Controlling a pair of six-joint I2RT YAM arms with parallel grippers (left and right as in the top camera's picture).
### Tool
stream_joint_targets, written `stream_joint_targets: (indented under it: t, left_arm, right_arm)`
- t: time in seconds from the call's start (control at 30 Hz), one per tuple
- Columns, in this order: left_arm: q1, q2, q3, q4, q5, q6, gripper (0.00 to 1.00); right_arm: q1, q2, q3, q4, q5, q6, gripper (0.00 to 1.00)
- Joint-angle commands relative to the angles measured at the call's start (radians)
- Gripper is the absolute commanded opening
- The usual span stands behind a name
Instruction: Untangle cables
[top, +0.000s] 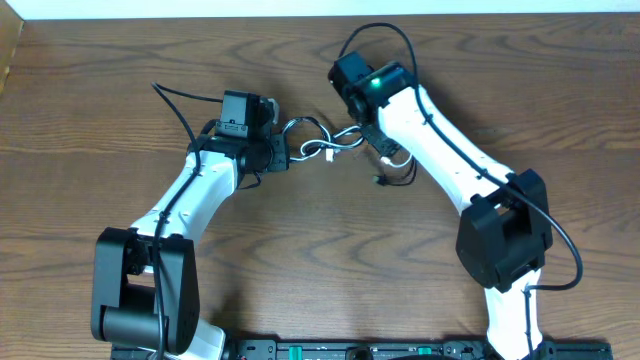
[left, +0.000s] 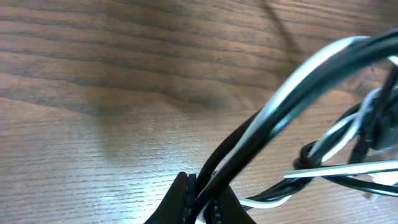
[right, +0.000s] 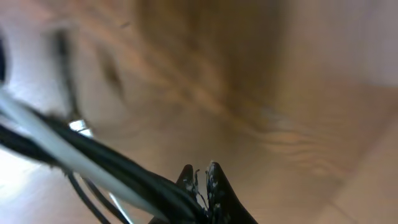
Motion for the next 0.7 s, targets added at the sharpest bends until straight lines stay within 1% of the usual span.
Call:
stream_joint_targets:
  t: [0.0,0.1,0.17,0.27,0.4,0.47,0.67]
  left_arm:
    - [0.017,0.003,0.009,-0.025,-0.15,-0.017,0.07]
    - [0.017,0.003,0.009,-0.025,-0.15,-0.017,0.07]
    - [0.017,0.003,0.009,-0.025,-0.15,-0.017,0.07]
    - [0.017,0.003,0.009,-0.024,-0.149,-0.017,0.08]
    - [0.017,0.003,0.009,-0.024,-0.149,-0.017,0.08]
    - [0.017,0.003,0.009,-0.024,-0.149,-0.017,0.08]
    - [0.017,0.003,0.009,-0.024,-0.149,-0.017,0.08]
  right_arm:
    - [-0.019,-0.009,0.023,0.022,0.256,0.009,0.01]
    - [-0.02,-0.009,0.023,0.054,0.188,0.009,0.01]
    - [-0.026,-0.009,0.023,0.076,0.109,0.009,0.01]
    - [-0.035,-0.009,0.023,0.1,-0.074,0.008,0.02]
    - [-0.05,-0.009,0.023,0.111,-0.392,0.009,0.02]
    - [-0.058,-0.009,0.023,0.113,-0.493,0.009,0.02]
    - [-0.077,-0.009,0.021,0.118,-0.66,0.008,0.01]
